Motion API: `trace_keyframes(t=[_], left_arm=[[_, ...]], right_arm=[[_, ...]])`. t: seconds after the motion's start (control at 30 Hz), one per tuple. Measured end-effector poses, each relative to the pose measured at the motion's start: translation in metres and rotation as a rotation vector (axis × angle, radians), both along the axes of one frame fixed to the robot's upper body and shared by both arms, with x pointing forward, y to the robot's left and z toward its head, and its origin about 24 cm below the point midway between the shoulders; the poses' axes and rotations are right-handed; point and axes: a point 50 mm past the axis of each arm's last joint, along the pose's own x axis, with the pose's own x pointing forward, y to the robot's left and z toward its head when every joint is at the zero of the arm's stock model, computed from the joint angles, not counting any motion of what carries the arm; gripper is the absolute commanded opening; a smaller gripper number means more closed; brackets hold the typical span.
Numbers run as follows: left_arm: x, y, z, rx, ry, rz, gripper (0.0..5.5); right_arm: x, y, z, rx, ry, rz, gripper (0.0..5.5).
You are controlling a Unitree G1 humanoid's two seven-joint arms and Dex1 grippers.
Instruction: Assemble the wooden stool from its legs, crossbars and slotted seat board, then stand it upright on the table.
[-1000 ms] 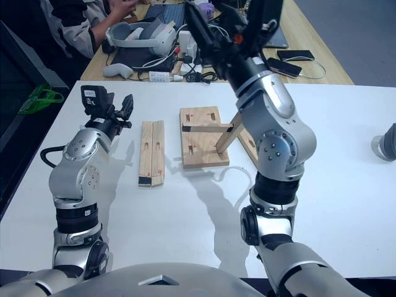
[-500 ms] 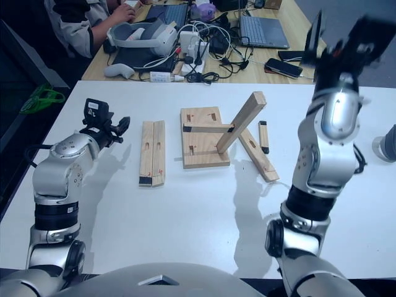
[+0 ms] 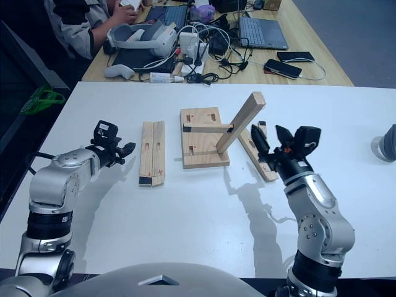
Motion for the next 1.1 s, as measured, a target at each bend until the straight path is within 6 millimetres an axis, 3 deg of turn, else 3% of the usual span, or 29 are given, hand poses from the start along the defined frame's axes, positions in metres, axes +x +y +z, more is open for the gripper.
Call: trace_keyframes(t=[0.2,0.37,0.97,1.1], left_arm=[[-0.008,0.000,-0.003,0.001,0.072,-0.046,2.53],[-0.010,-0.009,-0.005,-0.064,0.117,-0.082,2.53],[-0.015,-0.026,-0.009,-0.048,0.185,-0.140,2.53],[-0.019,-0.024,-0.012,-0.019,0.198,-0.147,3.12]], right_arm=[[-0.010,0.019,0.000,0.023,0.046,0.246,3.97],[-0.006,0.040,0.001,0.018,0.046,0.364,3.97],[0.008,0.043,-0.001,0.001,0.038,0.321,3.97],[0.012,0.044,0.003,-0.005,0.009,0.314,4.00]])
